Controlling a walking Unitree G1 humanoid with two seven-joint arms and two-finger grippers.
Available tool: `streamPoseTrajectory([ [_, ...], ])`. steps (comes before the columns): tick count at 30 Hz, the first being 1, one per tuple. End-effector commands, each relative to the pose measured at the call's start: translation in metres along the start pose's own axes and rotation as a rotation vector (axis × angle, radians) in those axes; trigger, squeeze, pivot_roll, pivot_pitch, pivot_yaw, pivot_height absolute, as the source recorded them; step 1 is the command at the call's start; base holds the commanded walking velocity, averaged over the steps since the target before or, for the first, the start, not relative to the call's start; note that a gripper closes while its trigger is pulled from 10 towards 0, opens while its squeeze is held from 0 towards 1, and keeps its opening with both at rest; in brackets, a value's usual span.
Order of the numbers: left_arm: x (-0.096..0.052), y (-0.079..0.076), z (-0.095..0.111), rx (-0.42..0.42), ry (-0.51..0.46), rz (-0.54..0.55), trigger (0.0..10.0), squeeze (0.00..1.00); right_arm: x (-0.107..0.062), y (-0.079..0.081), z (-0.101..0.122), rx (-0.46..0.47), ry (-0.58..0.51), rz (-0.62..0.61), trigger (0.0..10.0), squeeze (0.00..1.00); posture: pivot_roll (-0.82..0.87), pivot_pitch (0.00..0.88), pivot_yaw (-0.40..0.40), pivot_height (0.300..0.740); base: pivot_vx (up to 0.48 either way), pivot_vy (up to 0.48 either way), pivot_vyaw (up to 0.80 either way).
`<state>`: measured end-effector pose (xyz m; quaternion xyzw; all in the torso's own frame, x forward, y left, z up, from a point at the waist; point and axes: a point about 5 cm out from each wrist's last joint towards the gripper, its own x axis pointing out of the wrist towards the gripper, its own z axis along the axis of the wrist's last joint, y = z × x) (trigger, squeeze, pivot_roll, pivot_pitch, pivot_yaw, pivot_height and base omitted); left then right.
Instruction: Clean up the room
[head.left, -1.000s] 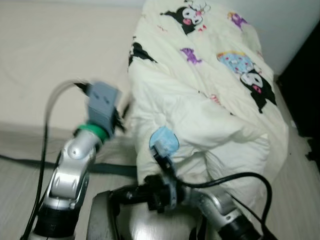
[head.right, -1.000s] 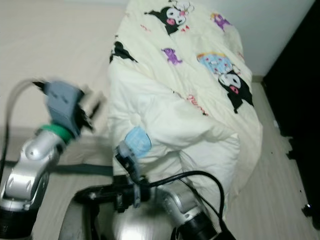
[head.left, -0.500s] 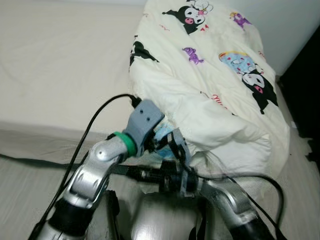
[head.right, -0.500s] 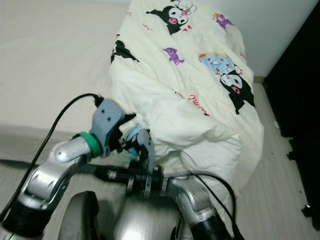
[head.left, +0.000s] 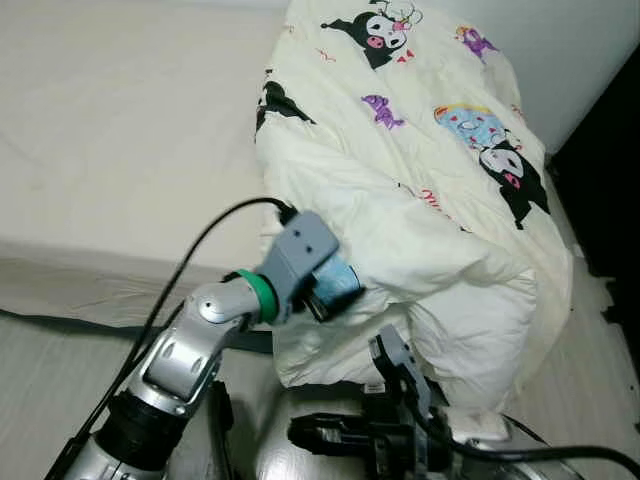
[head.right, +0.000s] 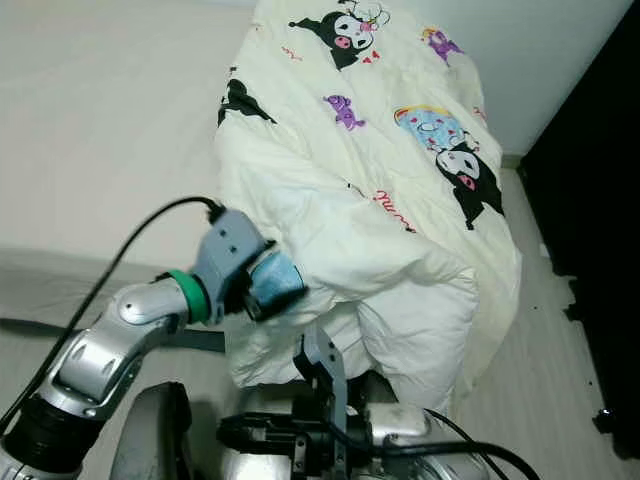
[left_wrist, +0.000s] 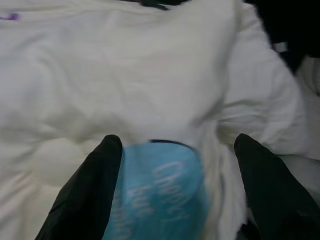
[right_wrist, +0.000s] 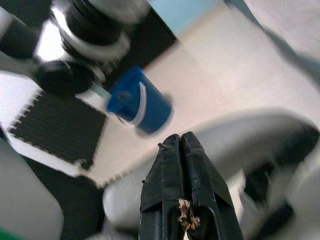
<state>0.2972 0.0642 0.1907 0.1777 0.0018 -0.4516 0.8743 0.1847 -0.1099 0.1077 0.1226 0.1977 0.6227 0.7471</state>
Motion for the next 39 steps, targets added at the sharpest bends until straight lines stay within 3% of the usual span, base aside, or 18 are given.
streamPoseTrajectory([
  [1,0.003,-0.001,0.0,0.004,-0.006,-0.014,10.0,0.0,-0.006,-0.001,-0.002,0.007,0.013,-0.049,10.0,0.0,0.07,0.16,0.004,0.48,0.0,0.0,0.0],
  [4,0.012,0.002,0.004,0.007,-0.036,0.079,10.0,0.0,-0.027,-0.003,-0.009,0.035,0.016,-0.204,10.0,0.0,0.06,0.163,-0.007,0.48,0.0,0.0,0.0],
  [8,0.016,-0.001,0.002,0.058,-0.028,0.115,10.0,0.0,-0.031,-0.001,-0.013,0.067,0.008,-0.237,10.0,0.0,0.06,0.165,-0.014,0.48,0.0,0.0,0.0],
  [11,0.02,-0.019,-0.01,0.154,0.01,0.11,10.0,0.0,-0.031,0.004,-0.025,0.106,0.018,-0.248,10.0,0.0,0.05,0.167,-0.018,0.48,0.0,0.0,0.0],
  [14,0.021,-0.023,-0.013,0.167,0.018,0.098,10.0,0.0,-0.031,0.005,-0.026,0.112,0.019,-0.25,10.0,0.0,0.05,0.167,-0.018,0.48,0.0,0.0,0.0],
  [15,0.02,-0.031,-0.022,0.161,0.045,0.068,8.7,0.0,-0.034,0.005,-0.026,0.124,0.013,-0.258,10.0,0.0,0.05,0.169,-0.02,0.48,0.0,0.0,0.0],
  [16,0.02,-0.031,-0.022,0.161,0.045,0.068,8.7,0.0,-0.034,0.005,-0.026,0.124,0.013,-0.258,10.0,0.0,0.05,0.169,-0.02,0.48,0.0,0.0,0.0],
  [17,0.02,-0.033,-0.024,0.161,0.052,0.061,7.6,0.0,-0.035,0.005,-0.026,0.128,0.011,-0.26,10.0,0.0,0.05,0.169,-0.02,0.48,0.0,0.0,0.0],
  [18,0.021,-0.033,-0.027,0.157,0.06,0.077,4.1,0.0,-0.036,0.004,-0.026,0.129,0.011,-0.264,10.0,0.0,0.05,0.168,-0.022,0.48,0.0,0.0,0.0],
  [19,0.024,-0.031,-0.03,0.153,0.073,0.113,2.3,0.0,-0.039,0.003,-0.025,0.13,0.013,-0.273,10.0,0.0,0.05,0.168,-0.022,0.48,0.0,0.0,0.0],
  [20,0.024,-0.031,-0.03,0.153,0.073,0.113,2.3,0.0,-0.039,0.003,-0.025,0.13,0.013,-0.273,10.0,0.0,0.05,0.168,-0.022,0.48,0.0,0.0,0.0],
  [21,0.026,-0.028,-0.032,0.143,0.074,0.153,0.0,0.0,-0.04,0.003,-0.024,0.129,0.011,-0.277,10.0,0.0,0.05,0.168,-0.022,0.48,0.0,0.0,0.0],
  [24,0.03,-0.019,-0.034,0.138,0.086,0.265,0.0,0.0,-0.041,0.003,-0.02,0.127,0.003,-0.286,10.0,0.0,0.04,0.168,-0.025,0.48,0.0,0.0,0.0],
  [28,0.03,-0.015,-0.038,0.161,0.103,0.295,0.0,0.0,-0.041,0.002,-0.018,0.123,-0.007,-0.291,10.0,0.0,0.04,0.168,-0.025,0.48,0.0,0.0,0.0],
  [33,0.025,-0.015,-0.044,0.201,0.121,0.262,0.0,0.0,-0.042,0.0,-0.012,0.109,-0.026,-0.304,10.0,0.0,0.04,0.162,-0.018,0.48,0.0,0.0,0.0],
  [39,0.017,-0.013,-0.044,0.175,0.114,0.237,0.0,0.0,-0.044,-0.002,-0.001,0.072,-0.059,-0.309,10.0,0.0,0.05,0.156,-0.016,0.48,0.0,0.0,0.0],
])
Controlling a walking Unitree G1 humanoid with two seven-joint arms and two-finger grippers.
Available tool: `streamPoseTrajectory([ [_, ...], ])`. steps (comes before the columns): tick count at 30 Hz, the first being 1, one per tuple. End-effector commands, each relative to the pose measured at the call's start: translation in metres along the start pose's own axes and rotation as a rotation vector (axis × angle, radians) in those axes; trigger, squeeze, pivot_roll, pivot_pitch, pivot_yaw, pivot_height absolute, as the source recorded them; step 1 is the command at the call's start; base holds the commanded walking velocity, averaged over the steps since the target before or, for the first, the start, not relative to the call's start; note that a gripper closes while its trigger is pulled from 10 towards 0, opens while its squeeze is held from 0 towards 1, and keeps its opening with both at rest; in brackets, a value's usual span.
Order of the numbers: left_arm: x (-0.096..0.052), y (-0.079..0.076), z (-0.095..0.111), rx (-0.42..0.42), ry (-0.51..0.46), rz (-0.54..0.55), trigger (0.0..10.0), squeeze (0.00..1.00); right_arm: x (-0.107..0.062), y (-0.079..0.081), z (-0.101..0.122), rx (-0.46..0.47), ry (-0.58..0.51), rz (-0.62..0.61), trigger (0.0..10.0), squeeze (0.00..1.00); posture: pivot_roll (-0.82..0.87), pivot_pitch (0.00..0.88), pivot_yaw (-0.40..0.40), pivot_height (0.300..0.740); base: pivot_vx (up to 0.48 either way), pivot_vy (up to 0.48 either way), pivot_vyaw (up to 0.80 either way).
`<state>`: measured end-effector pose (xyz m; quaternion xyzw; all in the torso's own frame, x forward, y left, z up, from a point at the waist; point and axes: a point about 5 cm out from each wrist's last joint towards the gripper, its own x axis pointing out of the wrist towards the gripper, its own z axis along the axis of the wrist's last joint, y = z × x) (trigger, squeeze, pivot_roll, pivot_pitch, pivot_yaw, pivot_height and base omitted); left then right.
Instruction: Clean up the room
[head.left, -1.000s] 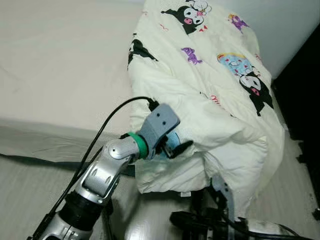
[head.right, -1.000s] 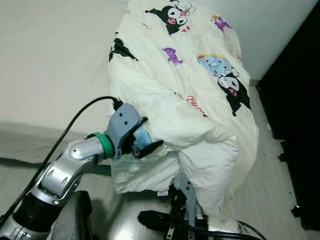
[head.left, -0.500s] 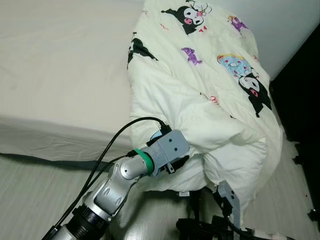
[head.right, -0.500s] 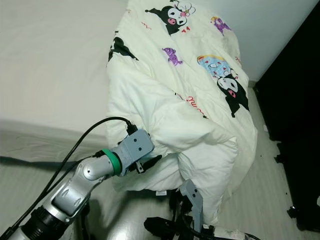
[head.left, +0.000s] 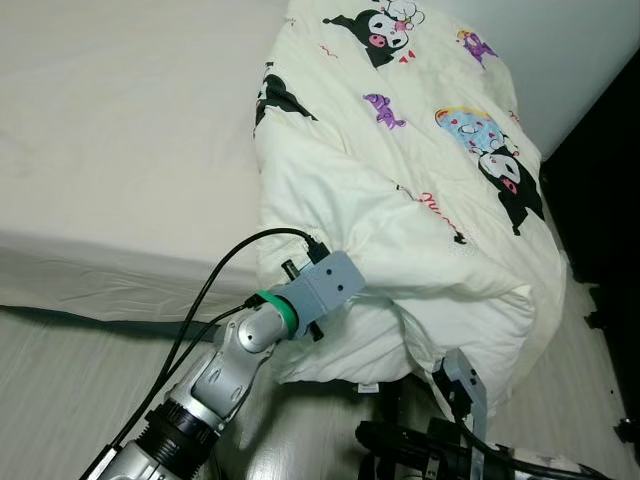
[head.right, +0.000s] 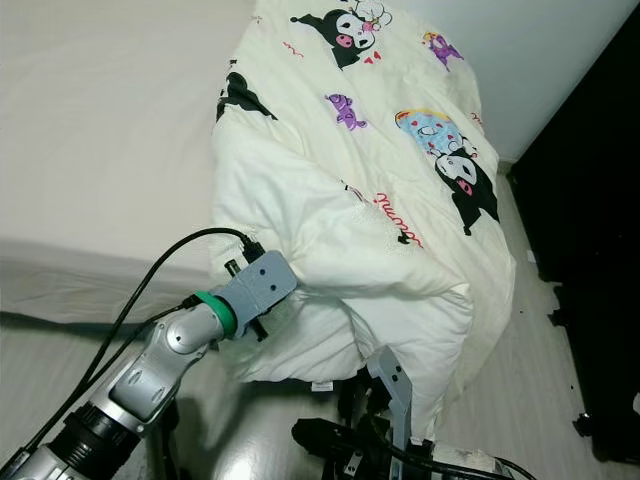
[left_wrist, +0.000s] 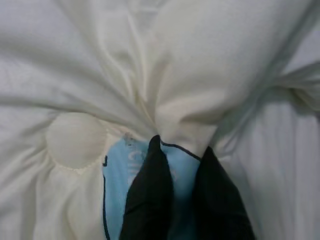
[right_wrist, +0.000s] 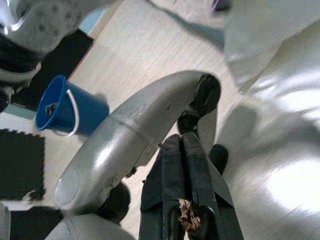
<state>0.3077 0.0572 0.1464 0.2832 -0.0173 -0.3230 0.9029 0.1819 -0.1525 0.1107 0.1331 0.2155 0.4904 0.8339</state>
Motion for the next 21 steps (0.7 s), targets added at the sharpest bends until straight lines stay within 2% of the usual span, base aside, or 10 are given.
streamPoseTrajectory([
  [1,-0.005,0.0,-0.003,-0.033,0.003,-0.018,0.0,0.0,-0.003,0.002,0.009,-0.02,-0.027,0.004,10.0,0.0,0.05,0.156,-0.014,0.48,0.0,0.0,0.0],
  [3,-0.017,0.018,-0.003,-0.066,0.004,0.017,0.0,0.0,-0.003,0.007,0.041,-0.08,-0.132,0.053,10.0,0.0,0.06,0.155,-0.009,0.48,0.0,0.0,0.0],
  [6,-0.022,0.024,-0.004,-0.063,0.01,0.025,0.0,0.0,-0.003,0.01,0.048,-0.092,-0.158,0.073,10.0,0.0,0.06,0.155,-0.007,0.48,0.0,0.0,0.0],
  [9,-0.053,0.051,-0.018,0.019,0.09,-0.029,0.0,0.0,-0.003,0.022,0.066,-0.102,-0.226,0.166,10.0,0.0,0.06,0.156,0.001,0.48,0.0,0.0,0.0],
  [11,-0.062,0.058,-0.022,0.048,0.119,-0.047,0.0,0.0,-0.003,0.025,0.068,-0.097,-0.239,0.19,10.0,0.0,0.06,0.156,0.001,0.48,0.0,0.0,0.0],
  [12,-0.076,0.067,-0.029,0.094,0.16,-0.072,2.6,0.0,-0.002,0.027,0.068,-0.082,-0.245,0.217,10.0,0.0,0.08,0.159,0.004,0.48,0.0,0.0,0.0],
  [13,-0.09,0.078,-0.037,0.107,0.216,-0.088,10.0,0.0,0.0,0.028,0.064,-0.071,-0.23,0.228,10.0,0.0,0.08,0.159,0.004,0.48,0.0,0.0,0.0],
  [14,-0.09,0.078,-0.037,0.107,0.216,-0.088,10.0,0.0,0.0,0.028,0.064,-0.071,-0.23,0.228,10.0,0.0,0.08,0.159,0.004,0.48,0.0,0.0,0.0],
  [17,-0.115,0.088,-0.048,0.148,0.303,-0.135,10.0,0.0,0.004,0.029,0.056,-0.048,-0.202,0.232,10.0,0.0,0.08,0.159,0.004,0.48,0.0,0.0,0.0],
  [21,-0.131,0.084,-0.054,0.152,0.348,-0.215,10.0,0.0,0.005,0.03,0.055,-0.023,-0.212,0.232,10.0,0.0,0.09,0.162,0.012,0.48,0.0,0.0,0.0],
])
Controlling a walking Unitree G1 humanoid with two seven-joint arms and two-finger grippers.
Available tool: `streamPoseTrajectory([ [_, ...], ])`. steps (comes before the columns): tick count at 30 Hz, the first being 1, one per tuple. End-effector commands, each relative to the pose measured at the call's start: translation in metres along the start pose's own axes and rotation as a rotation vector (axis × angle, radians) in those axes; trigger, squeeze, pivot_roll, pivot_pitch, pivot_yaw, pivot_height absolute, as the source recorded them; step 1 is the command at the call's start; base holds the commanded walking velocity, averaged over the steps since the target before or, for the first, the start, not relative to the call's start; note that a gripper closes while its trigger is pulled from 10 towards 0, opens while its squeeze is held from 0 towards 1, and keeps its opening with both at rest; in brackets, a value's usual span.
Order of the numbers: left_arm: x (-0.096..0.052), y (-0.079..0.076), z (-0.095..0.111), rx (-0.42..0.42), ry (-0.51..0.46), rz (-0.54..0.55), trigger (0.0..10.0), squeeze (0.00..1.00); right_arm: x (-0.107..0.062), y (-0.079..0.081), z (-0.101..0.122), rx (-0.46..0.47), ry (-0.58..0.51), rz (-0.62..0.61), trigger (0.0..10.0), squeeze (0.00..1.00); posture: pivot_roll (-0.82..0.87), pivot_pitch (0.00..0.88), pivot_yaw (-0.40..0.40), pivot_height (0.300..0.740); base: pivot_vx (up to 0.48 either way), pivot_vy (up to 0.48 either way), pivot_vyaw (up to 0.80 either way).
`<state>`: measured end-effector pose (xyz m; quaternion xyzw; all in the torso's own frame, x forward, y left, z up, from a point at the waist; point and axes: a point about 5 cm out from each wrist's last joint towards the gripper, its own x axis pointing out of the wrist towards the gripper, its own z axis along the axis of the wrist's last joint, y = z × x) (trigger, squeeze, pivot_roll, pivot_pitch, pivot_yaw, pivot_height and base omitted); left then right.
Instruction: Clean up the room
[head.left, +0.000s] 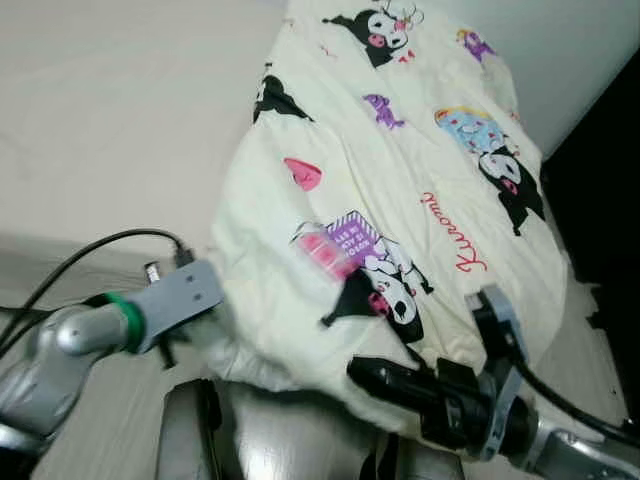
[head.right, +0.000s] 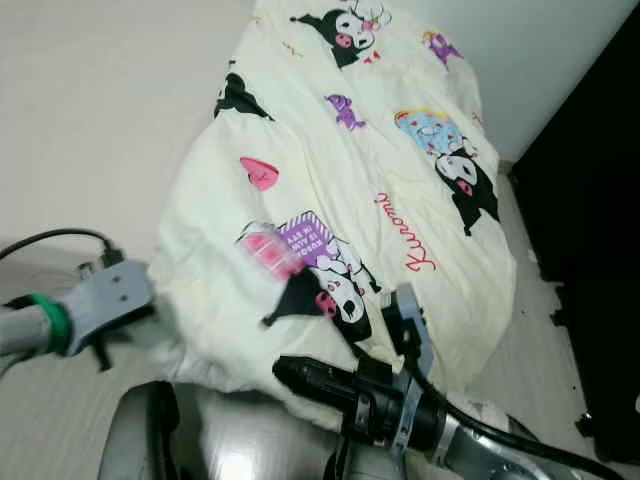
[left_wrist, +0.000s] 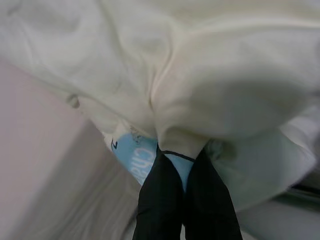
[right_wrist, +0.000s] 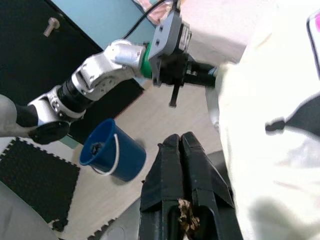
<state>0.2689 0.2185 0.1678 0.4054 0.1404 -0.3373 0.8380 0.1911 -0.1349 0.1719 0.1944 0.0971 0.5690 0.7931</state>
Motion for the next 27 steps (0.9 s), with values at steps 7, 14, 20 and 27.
streamPoseTrajectory([
  [7,-0.012,-0.021,-0.028,0.083,0.152,-0.143,10.0,0.0,-0.002,0.0,-0.005,0.052,0.008,-0.018,10.0,0.0,0.1,0.172,0.012,0.48,0.0,0.0,0.0],
  [14,0.02,-0.01,-0.054,0.312,0.352,0.119,10.0,0.0,0.0,-0.002,-0.003,0.053,-0.011,-0.02,10.0,0.0,0.09,0.17,0.007,0.48,0.0,0.0,0.0],
  [20,0.03,-0.01,-0.055,0.296,0.374,0.254,10.0,1.0,0.003,0.0,-0.003,0.062,-0.018,-0.02,10.0,0.0,0.09,0.169,0.009,0.48,0.0,0.0,0.0],
  [27,0.005,-0.017,-0.072,0.185,0.442,0.12,10.0,1.0,0.002,-0.003,-0.006,0.078,-0.013,-0.029,10.0,0.0,0.1,0.178,0.013,0.48,0.0,0.0,0.0],
])
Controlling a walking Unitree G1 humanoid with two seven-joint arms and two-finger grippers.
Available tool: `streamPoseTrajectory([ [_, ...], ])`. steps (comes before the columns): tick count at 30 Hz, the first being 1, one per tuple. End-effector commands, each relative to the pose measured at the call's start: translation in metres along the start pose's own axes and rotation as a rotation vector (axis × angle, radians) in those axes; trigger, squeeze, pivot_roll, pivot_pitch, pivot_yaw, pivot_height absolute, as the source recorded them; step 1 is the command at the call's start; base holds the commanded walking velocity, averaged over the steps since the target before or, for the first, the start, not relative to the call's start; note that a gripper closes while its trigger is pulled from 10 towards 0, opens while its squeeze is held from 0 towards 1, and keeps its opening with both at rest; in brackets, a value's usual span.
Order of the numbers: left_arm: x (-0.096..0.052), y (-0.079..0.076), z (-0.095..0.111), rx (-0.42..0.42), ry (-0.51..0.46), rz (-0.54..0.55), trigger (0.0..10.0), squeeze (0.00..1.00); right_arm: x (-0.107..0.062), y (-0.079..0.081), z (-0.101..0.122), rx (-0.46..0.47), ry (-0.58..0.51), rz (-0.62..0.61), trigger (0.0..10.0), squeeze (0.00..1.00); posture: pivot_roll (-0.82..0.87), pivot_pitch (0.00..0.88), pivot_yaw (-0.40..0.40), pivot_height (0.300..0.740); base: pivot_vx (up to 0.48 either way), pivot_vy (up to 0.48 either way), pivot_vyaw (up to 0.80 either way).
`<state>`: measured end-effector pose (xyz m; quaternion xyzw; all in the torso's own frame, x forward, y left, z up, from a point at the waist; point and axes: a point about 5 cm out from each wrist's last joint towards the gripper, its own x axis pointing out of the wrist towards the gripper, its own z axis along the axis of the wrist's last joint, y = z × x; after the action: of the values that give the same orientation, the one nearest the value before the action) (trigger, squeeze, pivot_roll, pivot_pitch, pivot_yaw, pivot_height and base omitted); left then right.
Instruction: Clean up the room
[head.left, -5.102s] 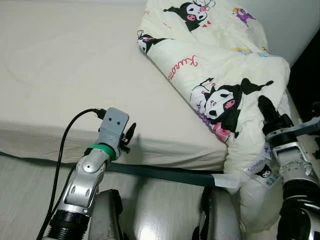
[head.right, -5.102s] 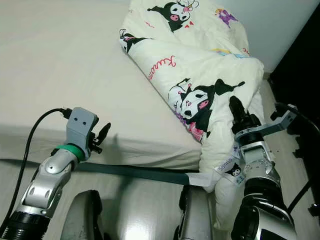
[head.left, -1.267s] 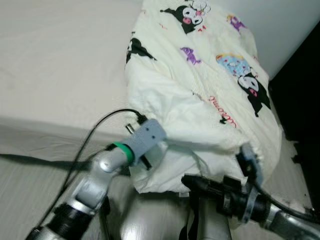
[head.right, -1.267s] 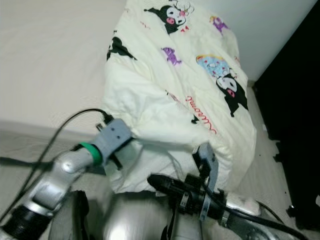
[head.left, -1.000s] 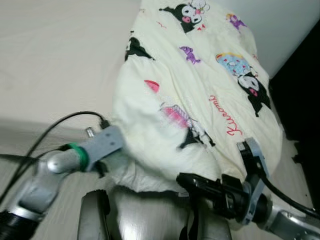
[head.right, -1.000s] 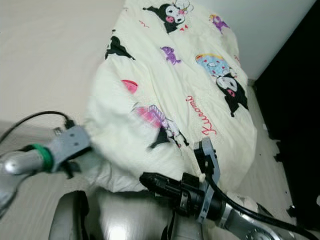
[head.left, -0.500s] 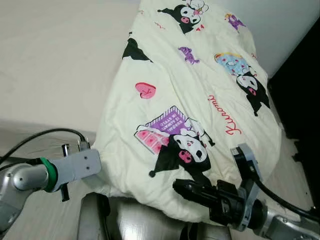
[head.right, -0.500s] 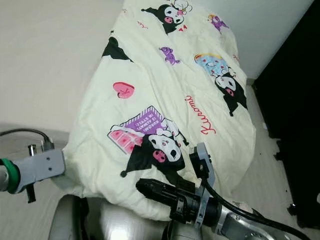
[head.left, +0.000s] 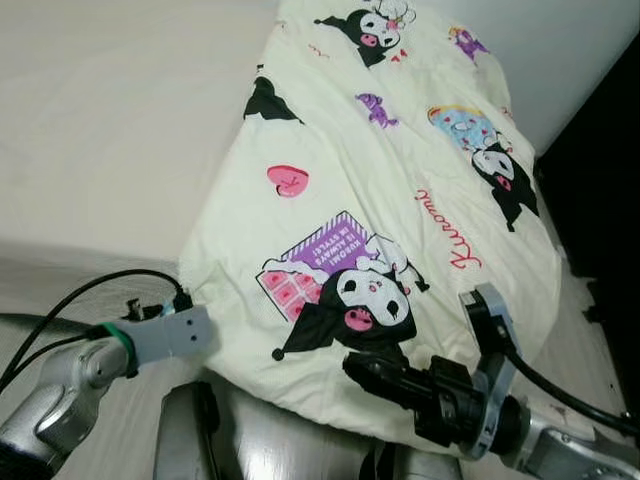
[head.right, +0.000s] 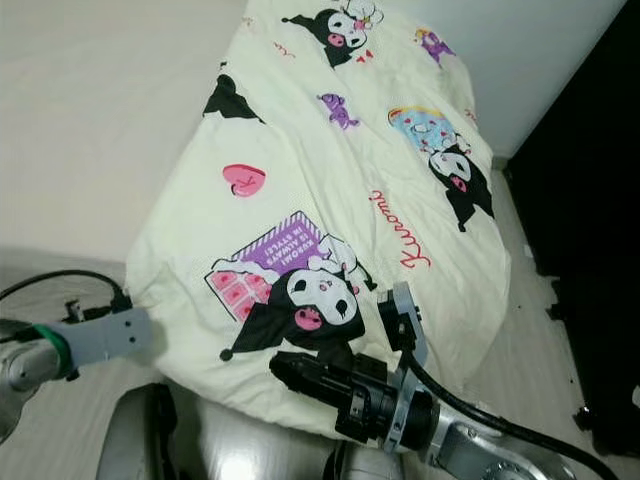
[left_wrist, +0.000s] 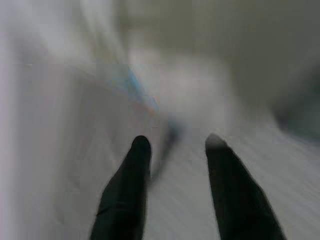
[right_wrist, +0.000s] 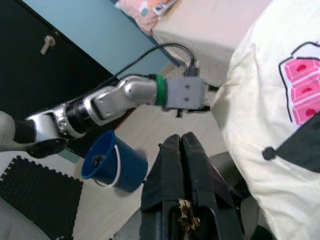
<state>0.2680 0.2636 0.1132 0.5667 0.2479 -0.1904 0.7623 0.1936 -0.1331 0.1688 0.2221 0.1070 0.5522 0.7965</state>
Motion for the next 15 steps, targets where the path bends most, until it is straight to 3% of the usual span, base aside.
streamPoseTrajectory([
  [1,-0.004,-0.008,-0.006,-0.036,0.013,-0.076,10.0,1.0,0.0,-0.001,-0.004,0.023,0.01,-0.001,10.0,0.0,0.1,0.178,0.013,0.48,0.0,0.0,0.0],
  [2,-0.004,-0.008,-0.006,-0.036,0.013,-0.076,10.0,1.0,0.0,-0.001,-0.004,0.023,0.01,-0.001,10.0,0.0,0.1,0.178,0.013,0.48,0.0,0.0,0.0],
  [3,-0.016,-0.006,-0.012,-0.067,0.007,-0.115,10.0,0.0,0.001,-0.002,-0.004,0.028,0.012,0.003,10.0,0.0,0.12,0.187,0.012,0.48,0.0,0.0,0.0],
  [6,-0.025,0.003,-0.018,-0.07,0.018,-0.088,10.0,0.0,0.002,-0.003,-0.004,0.032,0.012,0.006,10.0,0.0,0.12,0.187,0.012,0.48,0.0,0.0,0.0],
  [8,-0.033,0.02,-0.025,-0.054,0.054,0.048,10.0,0.0,0.002,-0.004,-0.003,0.034,0.004,0.011,10.0,0.0,0.16,0.193,0.003,0.48,0.0,0.0,0.0],
  [11,-0.036,0.029,-0.027,-0.084,0.072,0.135,10.0,0.0,0.003,-0.005,-0.002,0.029,-0.006,0.007,10.0,0.0,0.16,0.193,0.003,0.48,0.0,0.0,0.0],
  [12,-0.039,0.046,-0.022,-0.177,0.032,0.307,10.0,0.0,0.005,-0.01,0.001,-0.005,-0.042,-0.041,10.0,0.0,0.18,0.197,-0.011,0.48,0.0,0.0,0.0],
  [13,-0.048,0.074,0.004,-0.507,-0.184,0.602,10.0,0.0,0.013,-0.027,0.018,-0.11,-0.191,-0.218,10.0,0.0,0.18,0.197,-0.011,0.48,0.0,0.0,0.0],
  [14,-0.052,0.079,0.01,-0.59,-0.24,0.659,10.0,0.0,0.015,-0.031,0.023,-0.132,-0.229,-0.263,10.0,0.0,0.18,0.197,-0.011,0.48,0.0,0.0,0.0],
  [15,-0.052,0.079,0.01,-0.59,-0.24,0.659,10.0,0.0,0.015,-0.031,0.023,-0.132,-0.229,-0.263,10.0,0.0,0.18,0.197,-0.011,0.48,0.0,0.0,0.0],
])
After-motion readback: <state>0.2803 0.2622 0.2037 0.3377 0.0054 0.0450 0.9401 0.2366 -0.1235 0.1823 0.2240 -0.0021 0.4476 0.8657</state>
